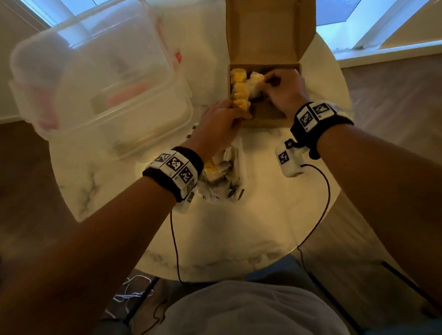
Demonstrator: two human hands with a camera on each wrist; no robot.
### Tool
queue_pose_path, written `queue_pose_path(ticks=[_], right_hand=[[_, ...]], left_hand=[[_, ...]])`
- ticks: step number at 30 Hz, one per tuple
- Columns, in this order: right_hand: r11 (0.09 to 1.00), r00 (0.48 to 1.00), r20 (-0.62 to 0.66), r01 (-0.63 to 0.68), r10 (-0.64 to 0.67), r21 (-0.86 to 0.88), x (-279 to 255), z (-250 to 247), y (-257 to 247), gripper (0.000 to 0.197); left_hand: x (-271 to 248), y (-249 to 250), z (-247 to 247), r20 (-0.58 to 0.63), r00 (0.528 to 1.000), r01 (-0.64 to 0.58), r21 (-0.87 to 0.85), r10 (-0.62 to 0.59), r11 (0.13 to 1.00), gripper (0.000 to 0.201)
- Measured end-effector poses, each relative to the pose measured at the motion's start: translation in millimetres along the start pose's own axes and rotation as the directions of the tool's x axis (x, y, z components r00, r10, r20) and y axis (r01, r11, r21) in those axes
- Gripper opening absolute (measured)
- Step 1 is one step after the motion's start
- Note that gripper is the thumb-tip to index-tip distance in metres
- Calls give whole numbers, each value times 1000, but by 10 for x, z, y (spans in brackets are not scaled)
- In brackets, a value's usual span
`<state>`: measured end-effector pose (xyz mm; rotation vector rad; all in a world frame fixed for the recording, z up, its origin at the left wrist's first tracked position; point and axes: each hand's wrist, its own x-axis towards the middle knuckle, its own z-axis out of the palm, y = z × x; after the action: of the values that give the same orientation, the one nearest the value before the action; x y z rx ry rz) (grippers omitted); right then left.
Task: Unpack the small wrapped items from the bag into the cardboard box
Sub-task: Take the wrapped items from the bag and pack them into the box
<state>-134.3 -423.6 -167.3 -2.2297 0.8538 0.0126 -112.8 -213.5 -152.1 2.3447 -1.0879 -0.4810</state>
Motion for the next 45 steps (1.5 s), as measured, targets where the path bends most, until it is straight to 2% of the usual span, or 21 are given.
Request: queue_pose_path(ticks=[5, 7, 10, 14, 19, 25, 30, 35, 38, 41, 45], right_hand=[[981, 986, -57, -147, 156, 128, 123, 138, -30, 14], [970, 979, -85, -168, 184, 173, 99, 143, -14, 18], [973, 985, -60, -146, 159, 178, 35, 149, 51, 29], [993, 997, -12, -79, 80, 85, 26, 180, 53, 19], [998, 997, -75, -10, 15, 56, 37, 193, 3, 12], [994, 985, -174, 21, -3, 104, -43, 41, -42, 18], [998, 984, -177, 41, -30, 57, -126, -139, -134, 13], [988, 985, -115, 140, -132, 72, -465, -338, -296, 9], [967, 976, -37, 219, -216, 131, -819, -336, -344, 5], [944, 944, 117, 289, -308, 158, -1171, -210, -284, 6], [926, 889, 269, 329, -370, 185, -1555, -15, -166, 5]], left_hand=[[44, -58, 63, -31, 999, -28, -22, 27, 999, 32], [52, -63, 76, -31, 999, -36, -10, 36, 999, 32], [47, -81, 91, -40, 998, -43, -7, 43, 999, 32], [33, -77, 113, -50, 998, -34, -10, 34, 999, 32], [17, -46, 97, -41, 999, -15, 15, 16, 1000, 27], [14, 7, -1, -19, 1000, -8, 41, 9, 999, 29], [-60, 59, -68, -29, 999, -35, 9, 35, 999, 28], [-298, 100, -227, -148, 988, -55, -100, 40, 993, 22], [-545, 68, -299, -172, 985, -48, -169, 19, 984, 20], [-826, 9, -307, -137, 989, 24, -185, -50, 982, 23], [-1153, -92, -237, -26, 994, 101, -104, -104, 989, 34]])
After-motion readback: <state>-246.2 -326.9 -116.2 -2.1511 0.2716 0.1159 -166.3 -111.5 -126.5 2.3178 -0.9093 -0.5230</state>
